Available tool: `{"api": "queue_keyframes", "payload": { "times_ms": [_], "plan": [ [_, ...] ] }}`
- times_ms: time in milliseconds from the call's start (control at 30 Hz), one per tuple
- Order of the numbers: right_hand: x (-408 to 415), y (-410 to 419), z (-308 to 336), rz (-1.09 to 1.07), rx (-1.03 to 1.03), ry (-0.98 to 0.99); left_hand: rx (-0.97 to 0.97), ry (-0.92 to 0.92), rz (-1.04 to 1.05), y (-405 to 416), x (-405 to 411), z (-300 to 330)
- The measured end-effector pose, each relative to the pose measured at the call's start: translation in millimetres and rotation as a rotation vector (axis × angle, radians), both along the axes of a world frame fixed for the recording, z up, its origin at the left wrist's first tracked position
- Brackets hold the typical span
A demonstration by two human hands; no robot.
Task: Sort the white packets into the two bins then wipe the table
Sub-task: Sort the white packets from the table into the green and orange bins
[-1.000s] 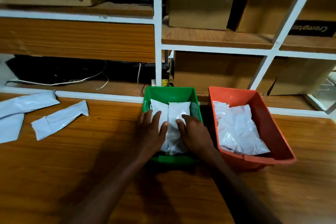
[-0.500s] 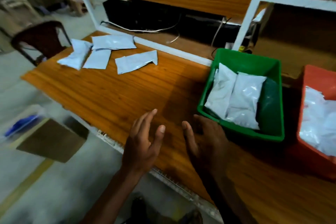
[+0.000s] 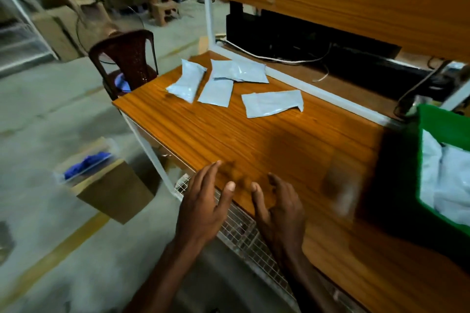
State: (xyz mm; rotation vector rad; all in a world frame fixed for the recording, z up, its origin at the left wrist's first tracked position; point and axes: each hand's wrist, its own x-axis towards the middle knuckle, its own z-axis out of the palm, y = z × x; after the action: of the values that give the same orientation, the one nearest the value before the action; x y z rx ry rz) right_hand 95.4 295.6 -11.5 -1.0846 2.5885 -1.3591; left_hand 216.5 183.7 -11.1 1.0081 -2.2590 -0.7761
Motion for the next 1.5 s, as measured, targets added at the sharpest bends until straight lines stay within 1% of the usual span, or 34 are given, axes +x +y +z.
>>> {"api": "queue_keyframes", "payload": {
  "times_ms": [200,333,467,533,667,767,900,967,1100,1267,1367,1500],
  "plan": [
    [0,-79,-10,-0.043,-0.003,-0.048,0.002,0.001,-0.022,-75,-3,0],
    [-22,-126,-10,-0.114,-0.023,-0.095,0.000,-0.021,-0.081,-123,-37,1],
    [-55,-171,-7,-0.243,0.013,-0.122,-0.060,-0.080,-0.138,-176,-82,2],
    [-73,-193,-8,-0.304,-0.012,-0.158,-0.080,-0.114,-0.170,-203,-106,5],
    [-108,-233,-12,-0.426,-0.036,-0.219,-0.129,-0.168,-0.292,-251,-150,16],
    [-127,-248,-12,-0.483,-0.045,-0.253,-0.164,-0.194,-0.343,-273,-172,20],
    [-150,-262,-13,-0.614,-0.074,-0.275,-0.222,-0.149,-0.473,-299,-205,20],
    [-161,-267,-15,-0.694,-0.050,-0.271,-0.241,-0.159,-0.504,-314,-224,15],
    [-176,-281,-23,-0.847,0.005,-0.288,-0.247,-0.237,-0.591,-356,-266,5],
    [-188,-311,-30,-1.012,0.050,-0.371,-0.390,-0.253,-0.682,-422,-324,-8],
    [-199,-329,-29,-1.078,0.099,-0.409,-0.406,-0.363,-0.720,-452,-357,-13],
    [-212,-349,-32,-1.092,0.258,-0.421,-0.378,-0.538,-0.781,-477,-384,-24]
  ]
}}
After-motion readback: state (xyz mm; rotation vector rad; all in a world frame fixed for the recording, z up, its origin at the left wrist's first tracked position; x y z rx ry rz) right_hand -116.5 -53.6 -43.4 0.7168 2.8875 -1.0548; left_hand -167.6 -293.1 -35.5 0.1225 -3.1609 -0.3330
